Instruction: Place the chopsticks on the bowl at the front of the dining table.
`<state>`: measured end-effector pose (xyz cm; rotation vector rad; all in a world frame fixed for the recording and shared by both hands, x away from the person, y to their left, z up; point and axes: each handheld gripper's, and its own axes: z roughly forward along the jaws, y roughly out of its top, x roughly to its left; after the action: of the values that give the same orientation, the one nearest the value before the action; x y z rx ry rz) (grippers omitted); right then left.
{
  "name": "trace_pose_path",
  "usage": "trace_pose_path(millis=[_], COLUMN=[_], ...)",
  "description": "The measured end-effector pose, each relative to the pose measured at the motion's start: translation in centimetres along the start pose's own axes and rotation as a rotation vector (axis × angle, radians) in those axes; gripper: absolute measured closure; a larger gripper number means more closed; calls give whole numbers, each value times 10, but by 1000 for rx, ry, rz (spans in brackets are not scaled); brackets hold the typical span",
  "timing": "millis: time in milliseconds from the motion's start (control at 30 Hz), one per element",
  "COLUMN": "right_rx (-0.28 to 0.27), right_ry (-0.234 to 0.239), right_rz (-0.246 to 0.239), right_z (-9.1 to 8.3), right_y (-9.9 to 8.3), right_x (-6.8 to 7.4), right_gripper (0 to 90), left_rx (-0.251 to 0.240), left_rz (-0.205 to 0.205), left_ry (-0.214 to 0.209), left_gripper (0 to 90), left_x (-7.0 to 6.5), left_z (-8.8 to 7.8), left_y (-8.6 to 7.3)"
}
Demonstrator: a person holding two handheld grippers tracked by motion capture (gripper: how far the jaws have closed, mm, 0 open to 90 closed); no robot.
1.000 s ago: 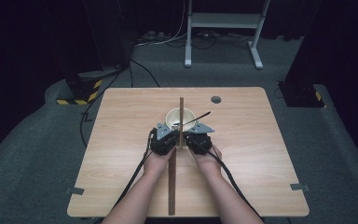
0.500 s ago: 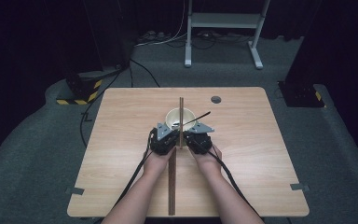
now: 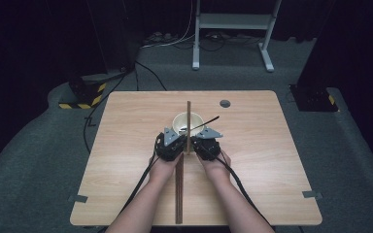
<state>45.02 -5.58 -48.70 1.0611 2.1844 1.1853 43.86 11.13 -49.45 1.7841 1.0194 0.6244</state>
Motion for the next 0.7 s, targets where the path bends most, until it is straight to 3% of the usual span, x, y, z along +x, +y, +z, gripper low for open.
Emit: trace_pose_path(millis=[700], right_rx=[2], right_ry=[-5], right_rz=[-2], right_z=[0], right_y=[-1], right_x=[1], right_gripper=[868], left_rx=[6], left_rz=[0], left_ry=[2], left_gripper=[839], left_x=[-1], left_z=[0], left_y=[-1])
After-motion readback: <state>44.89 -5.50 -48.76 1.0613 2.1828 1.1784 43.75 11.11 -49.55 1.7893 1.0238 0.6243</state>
